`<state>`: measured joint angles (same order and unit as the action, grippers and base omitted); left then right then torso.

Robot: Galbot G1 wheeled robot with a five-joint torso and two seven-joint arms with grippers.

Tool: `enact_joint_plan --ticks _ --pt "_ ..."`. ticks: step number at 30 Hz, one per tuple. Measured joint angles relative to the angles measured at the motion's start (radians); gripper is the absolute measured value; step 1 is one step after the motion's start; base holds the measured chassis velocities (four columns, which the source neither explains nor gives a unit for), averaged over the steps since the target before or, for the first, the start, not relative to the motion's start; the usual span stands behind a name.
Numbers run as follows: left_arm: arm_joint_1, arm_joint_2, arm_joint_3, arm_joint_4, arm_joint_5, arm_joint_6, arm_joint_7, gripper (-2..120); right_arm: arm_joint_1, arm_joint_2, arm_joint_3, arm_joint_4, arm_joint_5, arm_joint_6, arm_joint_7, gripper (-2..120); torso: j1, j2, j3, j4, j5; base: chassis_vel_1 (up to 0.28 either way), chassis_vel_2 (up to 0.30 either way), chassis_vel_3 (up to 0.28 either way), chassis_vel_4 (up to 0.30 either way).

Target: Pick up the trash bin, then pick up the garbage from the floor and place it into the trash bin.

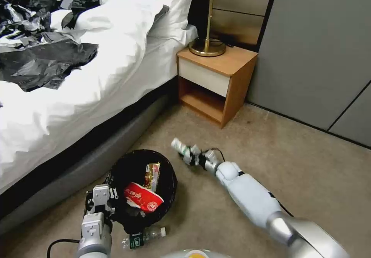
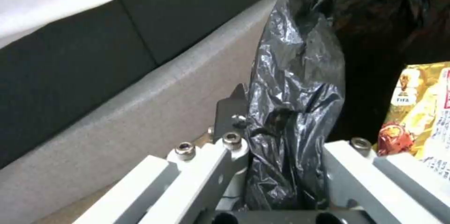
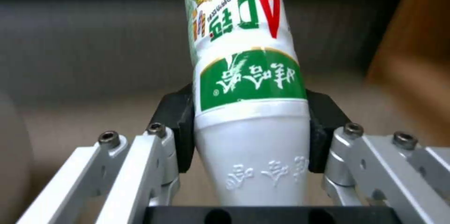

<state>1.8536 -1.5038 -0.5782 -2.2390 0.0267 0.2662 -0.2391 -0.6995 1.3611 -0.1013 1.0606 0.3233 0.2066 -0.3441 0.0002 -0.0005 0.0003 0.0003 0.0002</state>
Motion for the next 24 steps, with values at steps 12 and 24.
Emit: enact_joint_plan --ticks 12,24 --pt "0.003 0.015 -0.001 0.000 -0.004 0.004 -0.001 3 -0.230 -0.104 0.019 0.712 0.150 0.024 0.032 39 0.000 0.000 0.000 -0.0003 -0.0003 0.000 0.000 0.000 0.000" --pt "0.011 0.020 0.002 -0.020 -0.006 0.004 -0.001 3 -0.371 -0.183 -0.154 0.845 0.166 0.033 0.121 39 0.000 0.000 0.000 -0.0003 -0.0002 0.000 0.000 0.000 0.000"
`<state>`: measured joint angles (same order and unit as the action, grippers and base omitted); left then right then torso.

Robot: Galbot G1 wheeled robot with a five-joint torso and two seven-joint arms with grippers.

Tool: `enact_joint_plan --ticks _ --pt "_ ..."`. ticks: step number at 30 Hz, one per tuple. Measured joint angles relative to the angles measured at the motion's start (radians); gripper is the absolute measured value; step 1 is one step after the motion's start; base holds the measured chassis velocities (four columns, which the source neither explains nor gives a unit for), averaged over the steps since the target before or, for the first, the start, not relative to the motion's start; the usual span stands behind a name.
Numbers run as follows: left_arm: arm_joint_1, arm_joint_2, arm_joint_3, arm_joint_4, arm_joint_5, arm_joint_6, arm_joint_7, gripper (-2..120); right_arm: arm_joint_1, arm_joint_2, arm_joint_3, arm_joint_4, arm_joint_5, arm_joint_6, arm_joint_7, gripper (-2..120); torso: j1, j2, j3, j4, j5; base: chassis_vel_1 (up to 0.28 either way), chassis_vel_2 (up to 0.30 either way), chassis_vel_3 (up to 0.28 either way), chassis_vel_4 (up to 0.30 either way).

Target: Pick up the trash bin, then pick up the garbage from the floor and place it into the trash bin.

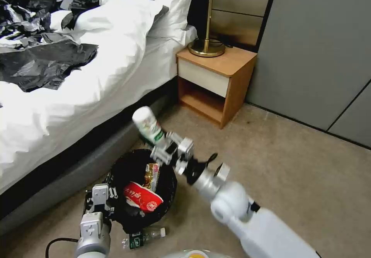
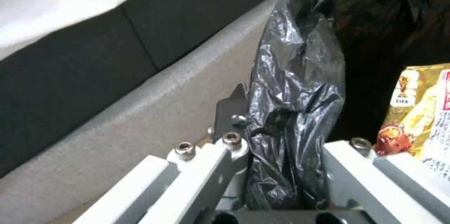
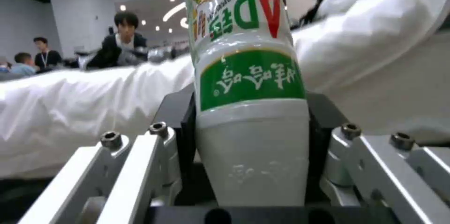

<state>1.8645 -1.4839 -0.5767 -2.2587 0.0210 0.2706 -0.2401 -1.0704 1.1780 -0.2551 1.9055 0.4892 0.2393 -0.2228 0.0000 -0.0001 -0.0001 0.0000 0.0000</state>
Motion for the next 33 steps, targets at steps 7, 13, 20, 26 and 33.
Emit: enact_joint_plan --ticks 7,13,20,26,33 --pt "0.003 0.000 0.003 -0.009 0.000 0.000 0.000 3 0.001 -0.004 -0.061 -0.071 -0.019 0.008 0.025 39 0.000 0.000 0.000 0.0000 0.0000 0.000 0.000 0.000 0.000" --pt "0.008 -0.003 0.010 -0.024 0.002 0.000 0.000 3 0.012 0.011 -0.087 -0.158 -0.055 0.018 0.024 38 0.000 0.000 0.000 0.0000 0.0000 0.000 0.000 0.000 0.000" --pt "0.010 -0.005 0.015 -0.028 0.004 0.000 0.000 3 0.021 0.024 -0.097 -0.176 -0.074 0.017 0.022 60 0.000 0.000 0.000 0.0000 0.0000 0.000 0.000 0.000 0.000" --pt "0.012 -0.009 0.022 -0.028 0.010 0.000 0.000 3 0.032 0.029 -0.114 -0.177 -0.076 0.008 0.022 82 0.000 0.000 0.000 0.0001 0.0000 0.000 0.000 0.000 0.000" --pt "0.012 -0.009 0.020 -0.031 0.010 0.000 0.000 3 0.035 0.025 -0.125 -0.172 -0.081 0.002 0.021 99 0.000 0.000 0.000 0.0000 0.0000 0.000 0.000 0.000 0.000"
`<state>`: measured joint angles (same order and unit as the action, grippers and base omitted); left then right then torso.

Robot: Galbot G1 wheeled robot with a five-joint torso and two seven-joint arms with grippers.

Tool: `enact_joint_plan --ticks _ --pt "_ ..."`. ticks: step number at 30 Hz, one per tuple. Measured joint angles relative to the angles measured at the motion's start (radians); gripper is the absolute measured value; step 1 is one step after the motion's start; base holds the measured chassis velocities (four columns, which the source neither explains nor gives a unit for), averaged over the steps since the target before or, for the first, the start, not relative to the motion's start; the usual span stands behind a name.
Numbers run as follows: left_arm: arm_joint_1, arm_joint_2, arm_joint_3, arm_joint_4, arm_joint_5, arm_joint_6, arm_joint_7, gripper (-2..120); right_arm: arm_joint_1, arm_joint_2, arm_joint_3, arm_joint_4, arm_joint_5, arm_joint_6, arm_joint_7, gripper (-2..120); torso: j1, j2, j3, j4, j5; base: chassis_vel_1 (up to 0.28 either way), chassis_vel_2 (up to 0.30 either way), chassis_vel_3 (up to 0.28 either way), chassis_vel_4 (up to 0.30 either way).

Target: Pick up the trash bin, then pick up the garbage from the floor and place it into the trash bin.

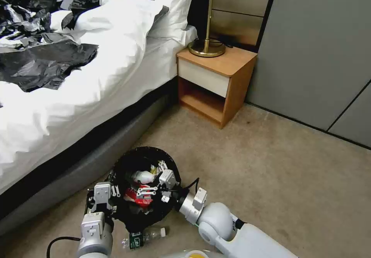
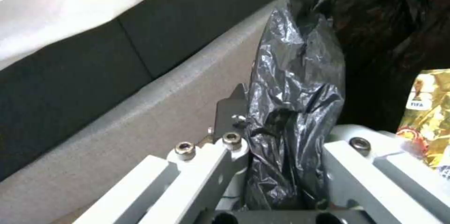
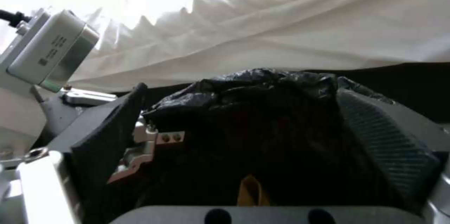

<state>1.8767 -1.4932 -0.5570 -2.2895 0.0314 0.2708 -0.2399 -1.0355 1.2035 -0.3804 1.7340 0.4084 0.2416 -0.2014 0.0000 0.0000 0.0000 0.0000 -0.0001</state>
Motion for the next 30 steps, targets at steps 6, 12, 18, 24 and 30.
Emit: enact_joint_plan --ticks 6,12,18,24,30 --pt "-0.002 -0.001 0.001 0.000 0.001 0.000 0.000 3 0.001 -0.010 0.000 0.020 -0.002 -0.003 0.000 100 0.000 0.000 0.000 0.0000 0.0000 0.000 0.000 0.000 0.000" --pt "-0.004 0.001 -0.003 0.009 0.001 0.000 0.000 3 0.016 -0.017 0.023 0.098 -0.007 -0.010 0.026 100 0.000 0.000 0.000 0.0000 0.0000 0.000 0.000 0.000 0.000" --pt "-0.003 0.007 -0.006 0.016 0.001 0.000 0.000 3 0.044 -0.017 0.085 0.277 -0.008 -0.058 0.137 100 0.000 0.000 0.000 0.0001 0.0000 0.000 0.000 0.000 0.000" --pt "-0.001 0.010 -0.016 0.024 0.001 0.000 0.000 3 0.011 -0.024 0.181 0.408 0.002 -0.098 0.245 100 0.000 0.000 0.000 0.0002 0.0001 0.000 0.000 0.000 0.000" --pt "0.001 0.018 -0.022 0.024 -0.004 0.000 0.001 3 -0.173 0.006 0.386 0.452 -0.047 -0.089 0.274 100 0.000 0.000 0.000 -0.0001 0.0001 0.000 0.000 0.000 0.000"
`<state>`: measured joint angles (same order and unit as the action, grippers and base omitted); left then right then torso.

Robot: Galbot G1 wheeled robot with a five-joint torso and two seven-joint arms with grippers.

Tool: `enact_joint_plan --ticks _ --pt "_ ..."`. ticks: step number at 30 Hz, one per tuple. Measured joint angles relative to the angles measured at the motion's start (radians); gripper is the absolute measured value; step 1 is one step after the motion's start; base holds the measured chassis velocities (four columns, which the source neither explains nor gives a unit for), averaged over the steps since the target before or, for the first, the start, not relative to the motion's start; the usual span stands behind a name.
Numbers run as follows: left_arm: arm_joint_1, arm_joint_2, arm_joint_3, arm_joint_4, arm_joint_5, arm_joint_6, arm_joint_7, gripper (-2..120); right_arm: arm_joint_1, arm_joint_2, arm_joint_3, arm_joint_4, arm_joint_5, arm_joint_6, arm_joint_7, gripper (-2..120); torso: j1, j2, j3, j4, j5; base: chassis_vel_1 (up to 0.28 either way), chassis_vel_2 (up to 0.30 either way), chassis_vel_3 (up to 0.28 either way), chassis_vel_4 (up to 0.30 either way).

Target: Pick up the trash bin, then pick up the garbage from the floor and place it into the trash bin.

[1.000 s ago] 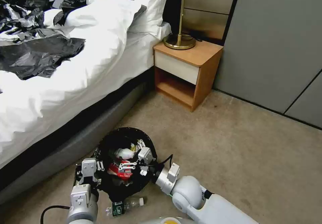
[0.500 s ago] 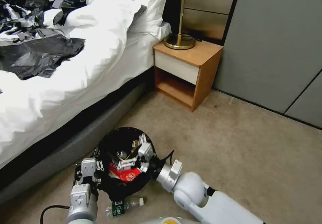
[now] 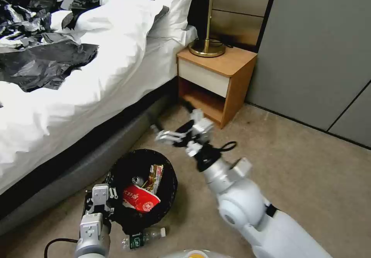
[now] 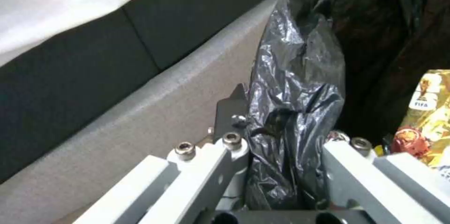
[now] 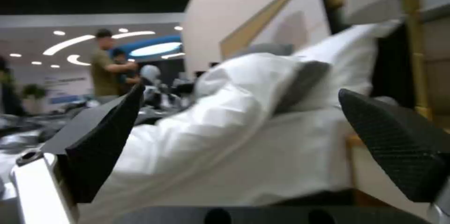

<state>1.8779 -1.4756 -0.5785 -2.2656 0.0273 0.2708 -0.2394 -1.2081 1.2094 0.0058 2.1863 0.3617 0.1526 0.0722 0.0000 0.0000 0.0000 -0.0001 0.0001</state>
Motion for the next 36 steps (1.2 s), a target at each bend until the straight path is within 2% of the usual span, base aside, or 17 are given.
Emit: enact_joint_plan --ticks 4,6,10,12,23,36 --pt "0.000 -0.001 -0.003 -0.003 -0.004 0.000 0.000 3 -0.063 0.020 0.054 -0.009 -0.033 0.020 -0.001 100 0.000 0.000 0.000 -0.0001 0.0000 0.000 0.000 0.000 0.000" --pt "0.004 -0.002 -0.005 -0.012 -0.012 0.000 -0.001 3 -0.141 0.037 0.093 -0.027 -0.076 0.044 -0.003 100 0.000 0.000 0.000 -0.0001 0.0000 0.000 0.000 0.000 0.000" --pt "0.005 -0.002 -0.006 -0.018 -0.017 -0.001 -0.003 3 -0.174 0.046 0.107 -0.052 -0.109 0.068 -0.005 100 0.000 0.000 0.000 0.0003 -0.0002 0.000 0.000 0.000 0.000" --pt "0.007 -0.001 -0.006 -0.028 -0.025 -0.001 -0.009 3 -0.217 0.058 0.115 -0.108 -0.155 0.110 -0.008 100 0.000 0.000 0.000 0.0000 0.0000 0.000 0.000 0.000 0.000" --pt "0.019 -0.003 -0.005 -0.044 -0.025 -0.002 -0.010 3 -0.253 0.077 0.114 -0.185 -0.191 0.157 -0.005 100 0.000 0.000 0.000 0.0000 -0.0001 0.000 0.000 0.000 0.000" --pt "0.029 -0.006 -0.005 -0.062 -0.023 -0.002 -0.009 3 -0.269 0.083 0.106 -0.205 -0.216 0.178 0.013 100 0.000 0.000 0.000 0.0001 -0.0001 0.055 0.069 0.067 0.060"
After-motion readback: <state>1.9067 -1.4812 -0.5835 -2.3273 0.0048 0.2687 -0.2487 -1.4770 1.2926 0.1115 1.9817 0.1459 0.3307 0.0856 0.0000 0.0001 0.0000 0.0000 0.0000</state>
